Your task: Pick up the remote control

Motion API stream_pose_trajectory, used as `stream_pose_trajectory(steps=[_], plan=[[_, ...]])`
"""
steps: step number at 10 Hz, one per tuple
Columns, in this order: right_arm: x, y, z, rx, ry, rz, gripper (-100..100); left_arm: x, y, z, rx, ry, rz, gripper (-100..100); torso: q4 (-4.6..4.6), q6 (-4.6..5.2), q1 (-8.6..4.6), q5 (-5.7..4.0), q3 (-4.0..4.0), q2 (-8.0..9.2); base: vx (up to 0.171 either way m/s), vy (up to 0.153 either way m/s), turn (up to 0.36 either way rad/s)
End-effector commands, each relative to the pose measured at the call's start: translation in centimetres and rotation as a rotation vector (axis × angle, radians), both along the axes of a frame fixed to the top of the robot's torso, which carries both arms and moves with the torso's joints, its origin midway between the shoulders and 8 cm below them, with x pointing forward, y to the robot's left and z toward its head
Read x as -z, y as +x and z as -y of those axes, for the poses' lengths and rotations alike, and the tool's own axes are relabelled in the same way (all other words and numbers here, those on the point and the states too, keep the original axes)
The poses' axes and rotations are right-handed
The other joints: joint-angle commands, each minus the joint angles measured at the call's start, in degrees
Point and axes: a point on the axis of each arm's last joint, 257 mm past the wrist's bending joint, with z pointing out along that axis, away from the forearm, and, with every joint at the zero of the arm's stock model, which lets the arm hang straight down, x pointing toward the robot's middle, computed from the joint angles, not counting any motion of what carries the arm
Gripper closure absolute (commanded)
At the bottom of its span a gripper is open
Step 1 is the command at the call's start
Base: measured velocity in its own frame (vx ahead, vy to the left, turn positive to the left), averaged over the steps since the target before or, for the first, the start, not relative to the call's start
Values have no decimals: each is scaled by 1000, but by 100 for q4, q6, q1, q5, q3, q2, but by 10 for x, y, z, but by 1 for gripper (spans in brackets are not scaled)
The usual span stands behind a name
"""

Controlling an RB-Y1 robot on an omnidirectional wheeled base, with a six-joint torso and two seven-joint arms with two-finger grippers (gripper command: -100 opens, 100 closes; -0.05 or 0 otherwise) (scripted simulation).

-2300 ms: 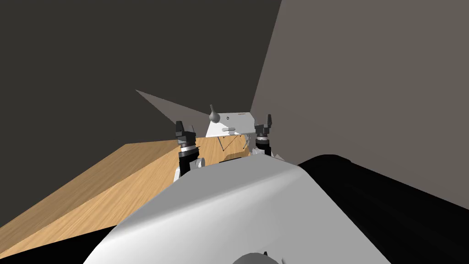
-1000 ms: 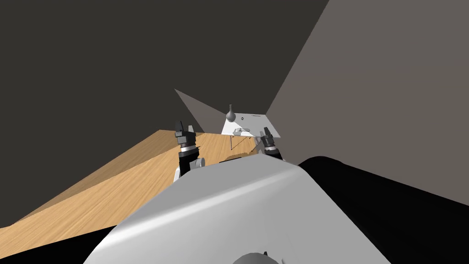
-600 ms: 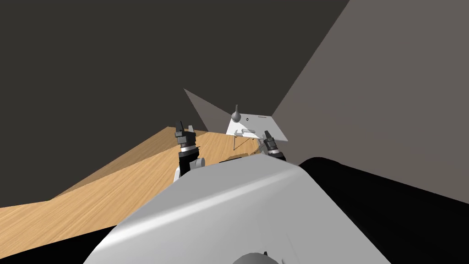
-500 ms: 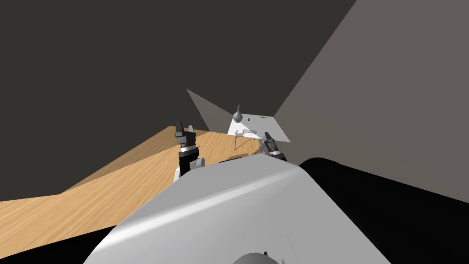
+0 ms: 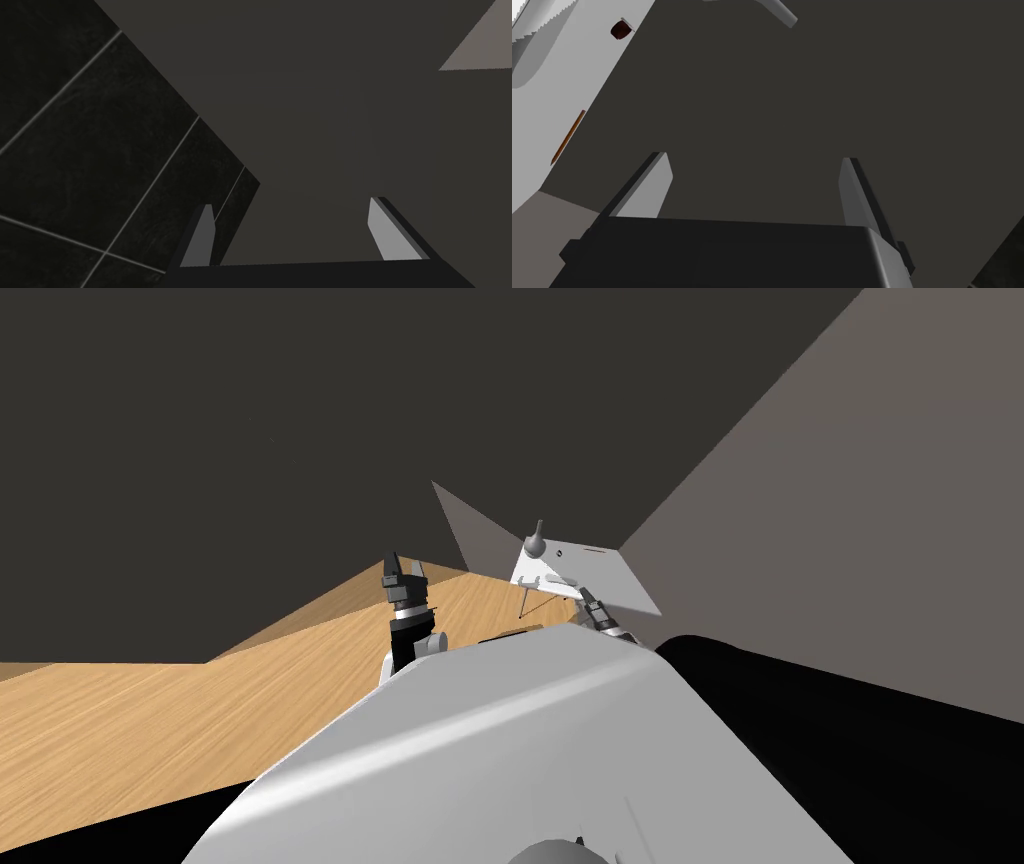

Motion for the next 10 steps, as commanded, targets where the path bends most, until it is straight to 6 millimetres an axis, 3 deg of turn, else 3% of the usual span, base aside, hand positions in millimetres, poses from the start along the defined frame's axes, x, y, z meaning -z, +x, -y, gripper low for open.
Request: stream_pose_trajectory(steps=[1, 6, 9, 10], plan=[[7, -8, 5, 6, -35, -37, -100, 0, 0, 0, 0, 0, 0, 0, 0, 0, 0, 0, 0, 0, 53, 48, 105], [54, -64, 36, -12, -290, -281, -100, 0, 0, 0, 0, 0, 0, 0, 0, 0, -5, -1, 0, 0, 82, 59, 284], [66, -83, 44, -27, -353, -355, -100, 0, 0, 0, 0, 0, 0, 0, 1, 1, -14, -3, 3, 6, 57, 23, 158], [77, -98, 51, -49, -416, -416, -100, 0, 0, 0, 0, 0, 0, 0, 2, 6, -15, -3, 5, 10, 65, 25, 247]])
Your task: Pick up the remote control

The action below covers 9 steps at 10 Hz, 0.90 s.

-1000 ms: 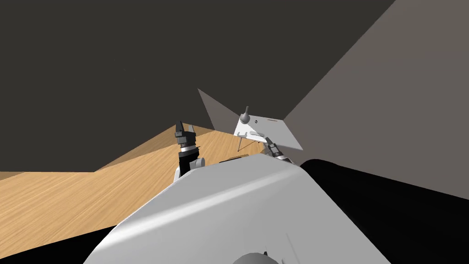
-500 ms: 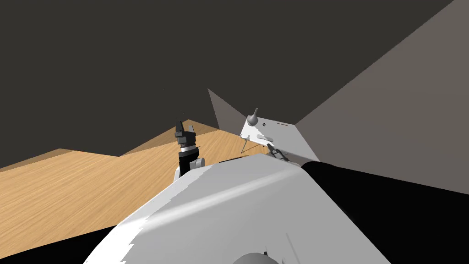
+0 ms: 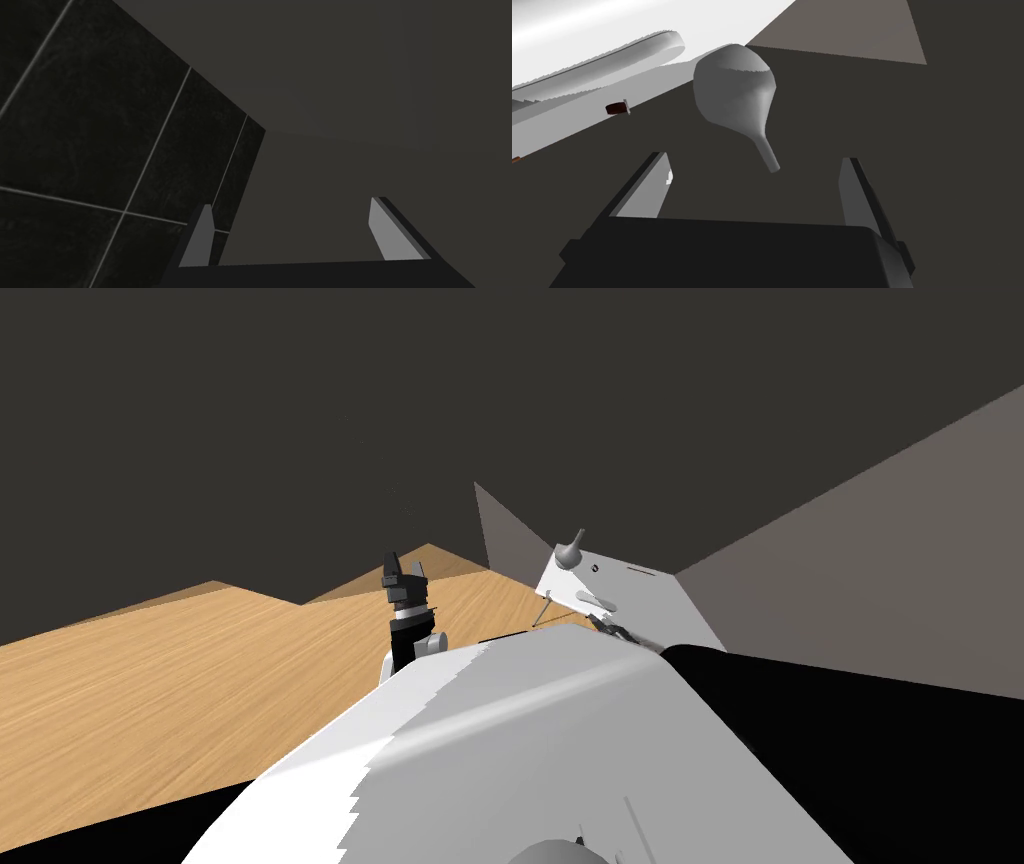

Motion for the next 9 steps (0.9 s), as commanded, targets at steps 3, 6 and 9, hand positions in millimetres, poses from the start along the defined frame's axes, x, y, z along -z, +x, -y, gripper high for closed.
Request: stream_pose_trajectory(steps=[3, 6, 9], plan=[[27, -44, 17, -61, -143, -174, -100, 0, 0, 0, 0, 0, 0, 0, -4, -3, -8, -2, -10, -16, 93, 6, 310], [51, -96, 37, -156, -289, -365, -100, 0, 0, 0, 0, 0, 0, 0, -1, -2, -17, -4, -3, -4, 67, -28, 323], [63, -132, 50, -239, -374, -494, -100, 0, 0, 0, 0, 0, 0, 0, 0, 2, -16, -4, 1, 2, 52, -38, 222]])
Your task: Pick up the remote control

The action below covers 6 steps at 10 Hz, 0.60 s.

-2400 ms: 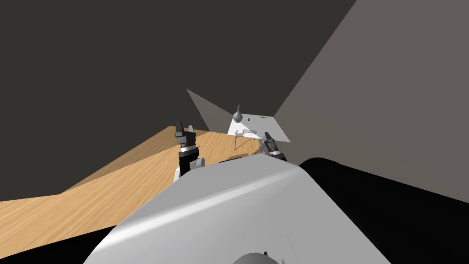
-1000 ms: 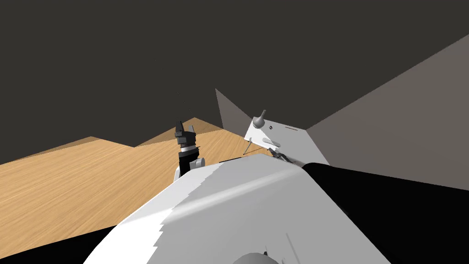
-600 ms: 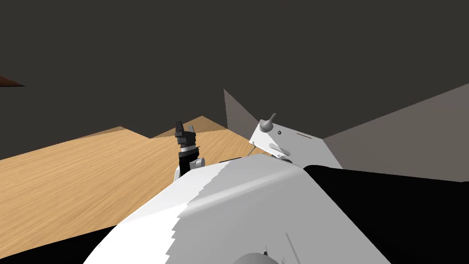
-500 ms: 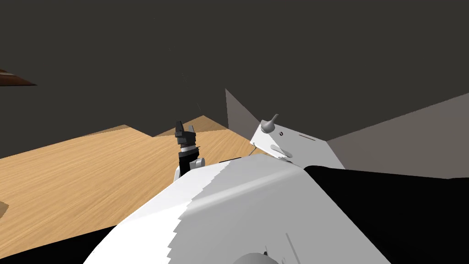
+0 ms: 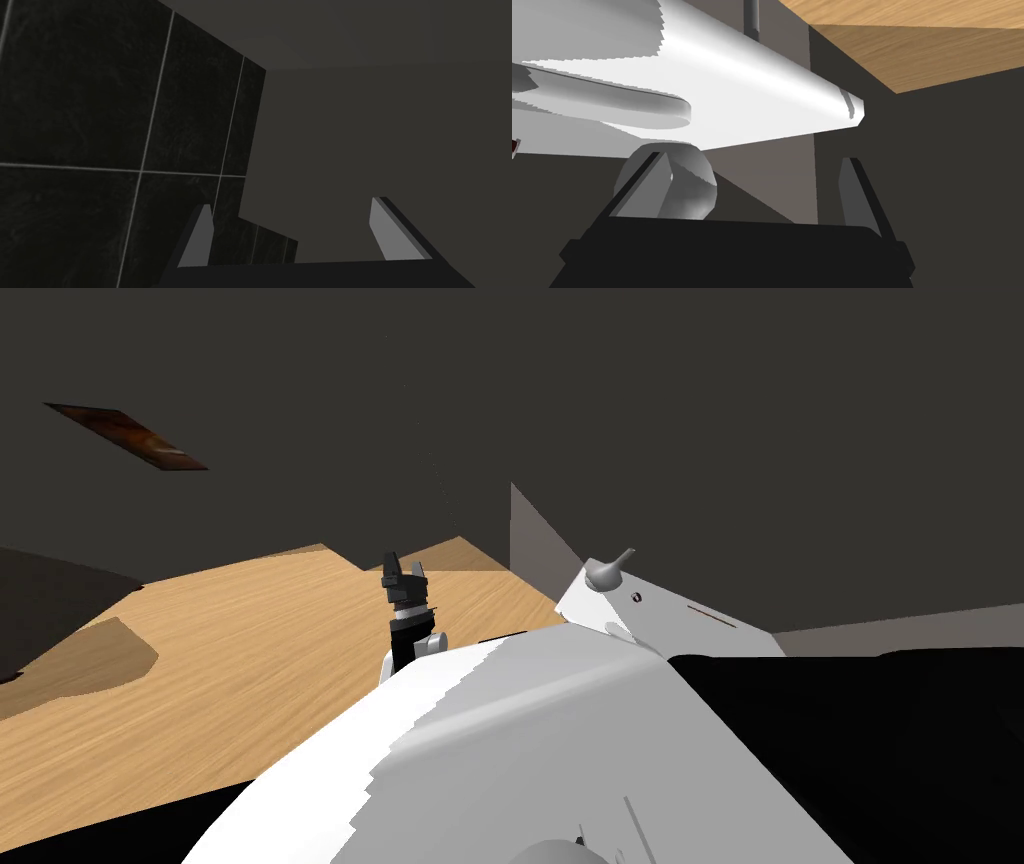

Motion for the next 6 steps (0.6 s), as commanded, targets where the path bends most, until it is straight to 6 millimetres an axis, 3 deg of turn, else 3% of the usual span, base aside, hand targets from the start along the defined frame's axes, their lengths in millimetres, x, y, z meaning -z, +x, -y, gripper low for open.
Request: stream_pose_trajectory(steps=[1, 6], plan=[[8, -27, 11, -61, -60, -98, -100, 0, 0, 0, 0, 0, 0, 0, 0, 0, 0, 0, 0, 0, 73, -55, 370], [23, -101, 37, -255, -186, -357, -100, 0, 0, 0, 0, 0, 0, 0, 1, 5, -15, -4, 2, 4, 36, -91, 280]])
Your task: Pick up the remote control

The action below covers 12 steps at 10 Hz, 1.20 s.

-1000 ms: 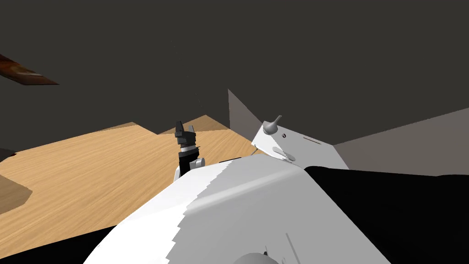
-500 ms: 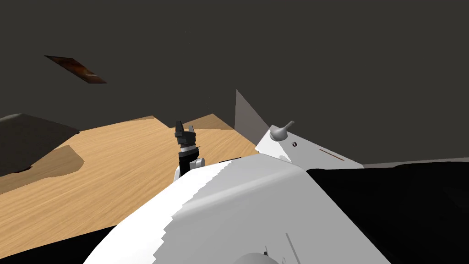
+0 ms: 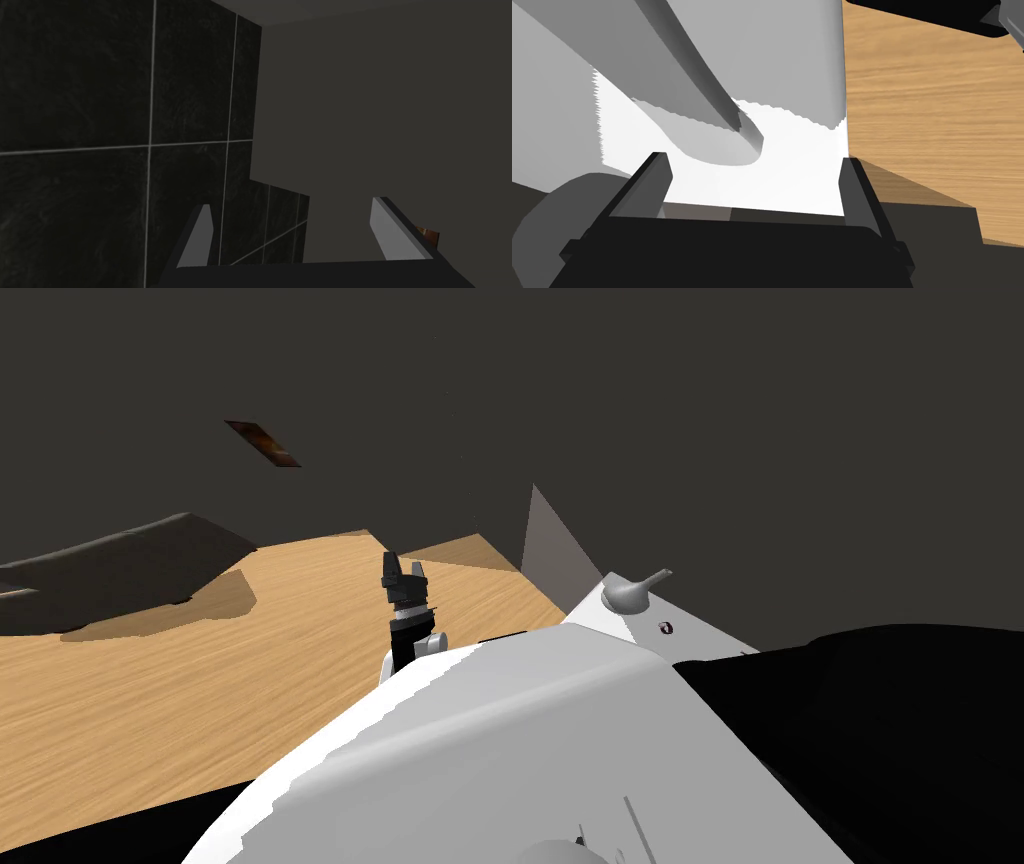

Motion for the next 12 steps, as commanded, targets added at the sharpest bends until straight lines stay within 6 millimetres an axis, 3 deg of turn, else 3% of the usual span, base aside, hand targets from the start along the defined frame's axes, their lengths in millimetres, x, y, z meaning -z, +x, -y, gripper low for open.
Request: stream_pose_trajectory(steps=[1, 5, 6, 7, 8, 12], plan=[[4, -23, 6, -59, -27, -73, -100, 0, 0, 0, 0, 0, 0, 0, 0, 0, 0, 0, 0, 0, 5, -81, 237], [12, -59, 11, -184, -47, -207, -100, 0, 0, 0, 0, 0, 0, 0, 2, 3, 15, 3, 5, 7, -4, -57, 178], [11, -53, 11, -162, -47, -185, -100, 0, 0, 0, 0, 0, 0, 0, 3, 4, 19, 4, 6, 10, -6, -22, 34], [12, -55, 11, -166, -47, -189, 0, 0, 0, 0, 0, 0, 0, 0, 4, 8, 29, 6, 7, 10, 0, -5, -5], [19, -56, 12, -158, -46, -189, -100, 0, 0, 0, 0, 0, 0, 0, 3, 7, 37, 8, 6, 9, 3, 0, 52], [37, -58, 12, -144, -41, -191, -100, 0, 0, 0, 0, 0, 0, 0, 3, 7, 41, 9, 5, 7, 5, 2, 45]])
